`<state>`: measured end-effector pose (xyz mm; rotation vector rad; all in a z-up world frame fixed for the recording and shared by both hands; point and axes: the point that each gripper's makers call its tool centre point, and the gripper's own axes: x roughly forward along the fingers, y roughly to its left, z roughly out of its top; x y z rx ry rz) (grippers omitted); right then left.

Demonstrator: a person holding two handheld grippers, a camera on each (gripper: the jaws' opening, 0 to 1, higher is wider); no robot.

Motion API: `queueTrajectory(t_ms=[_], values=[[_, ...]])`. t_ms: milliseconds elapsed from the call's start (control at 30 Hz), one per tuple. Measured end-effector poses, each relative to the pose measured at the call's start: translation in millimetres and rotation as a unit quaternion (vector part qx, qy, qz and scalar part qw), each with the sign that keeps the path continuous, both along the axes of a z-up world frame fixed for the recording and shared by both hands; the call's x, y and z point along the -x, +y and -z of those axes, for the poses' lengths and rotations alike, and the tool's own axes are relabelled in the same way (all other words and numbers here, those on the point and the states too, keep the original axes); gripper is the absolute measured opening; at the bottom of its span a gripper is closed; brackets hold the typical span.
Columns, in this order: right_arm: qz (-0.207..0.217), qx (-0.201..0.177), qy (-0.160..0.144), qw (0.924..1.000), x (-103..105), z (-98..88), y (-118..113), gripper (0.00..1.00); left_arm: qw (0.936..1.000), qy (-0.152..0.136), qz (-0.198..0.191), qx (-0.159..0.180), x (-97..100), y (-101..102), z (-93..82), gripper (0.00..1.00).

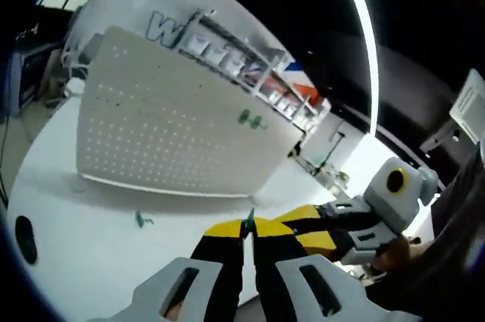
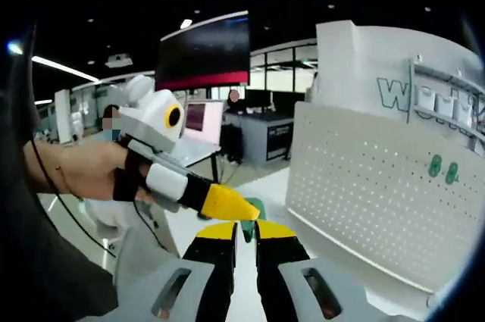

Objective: Insert the hook assembly into the mounting plate slot until the hook locks in place.

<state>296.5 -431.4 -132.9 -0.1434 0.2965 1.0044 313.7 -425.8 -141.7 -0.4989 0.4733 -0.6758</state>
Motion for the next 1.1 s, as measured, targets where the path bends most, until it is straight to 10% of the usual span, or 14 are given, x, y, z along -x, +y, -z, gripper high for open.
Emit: queueTrajectory(t_ms=[900,1100], values=[[0.020,0.046,-0.081,0.9954,-8.3,-8.9,-5.9,0.01,0.9924,0.037,-0.031,0.113,-2.0,-6.4,-9.7,0.03],[0.022,0.046,-0.071,0.9961,-8.5,-5.6,-6.9,0.01,0.9944,0.036,-0.028,0.095,-0.6,-8.8,-7.8,0.03]])
